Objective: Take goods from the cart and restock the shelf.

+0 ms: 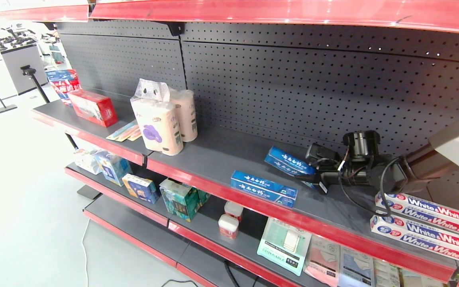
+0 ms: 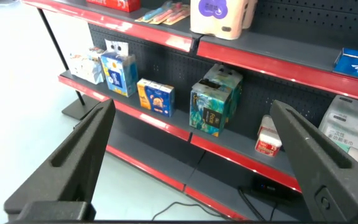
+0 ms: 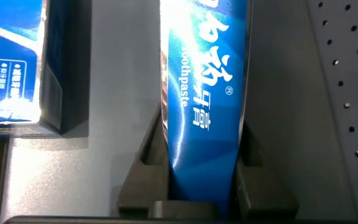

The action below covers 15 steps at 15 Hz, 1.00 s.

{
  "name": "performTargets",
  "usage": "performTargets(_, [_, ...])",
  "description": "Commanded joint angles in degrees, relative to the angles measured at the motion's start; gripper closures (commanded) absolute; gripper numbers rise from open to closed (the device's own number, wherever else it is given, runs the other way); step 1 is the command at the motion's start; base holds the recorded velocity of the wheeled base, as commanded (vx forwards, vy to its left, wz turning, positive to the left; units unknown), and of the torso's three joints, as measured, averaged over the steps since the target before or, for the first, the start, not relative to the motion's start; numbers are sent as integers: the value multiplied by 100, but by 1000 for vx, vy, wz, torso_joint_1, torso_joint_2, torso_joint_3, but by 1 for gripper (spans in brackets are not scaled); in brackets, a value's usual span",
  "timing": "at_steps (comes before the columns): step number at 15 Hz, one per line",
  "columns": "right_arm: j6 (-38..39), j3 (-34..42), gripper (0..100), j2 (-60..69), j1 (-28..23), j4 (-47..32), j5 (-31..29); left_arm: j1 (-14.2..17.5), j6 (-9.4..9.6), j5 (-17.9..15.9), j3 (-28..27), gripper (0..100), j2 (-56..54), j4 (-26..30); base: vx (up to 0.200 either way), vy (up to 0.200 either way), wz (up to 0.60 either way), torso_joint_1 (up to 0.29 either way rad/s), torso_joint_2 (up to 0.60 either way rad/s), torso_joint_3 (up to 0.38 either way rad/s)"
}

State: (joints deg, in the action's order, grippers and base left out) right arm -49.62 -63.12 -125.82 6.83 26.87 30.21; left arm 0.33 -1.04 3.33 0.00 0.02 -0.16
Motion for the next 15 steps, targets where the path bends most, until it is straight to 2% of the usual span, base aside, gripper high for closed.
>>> performTargets(1, [13, 11, 100, 22, 20, 3, 3, 2, -2, 1, 0, 0, -2, -2, 0, 0, 0, 0, 0, 0])
performTargets(10, [5, 81, 100, 22, 73, -164, 3, 2, -2, 1, 0, 0, -2, -2, 0, 0, 0, 0, 0, 0])
performTargets(11, [5, 98, 0, 22, 82, -164, 3, 2, -2, 1, 0, 0, -2, -2, 0, 0, 0, 0, 0, 0])
performTargets(15, [22, 81, 0, 22, 64, -164, 11, 2, -2, 1, 0, 0, -2, -2, 0, 0, 0, 0, 0, 0])
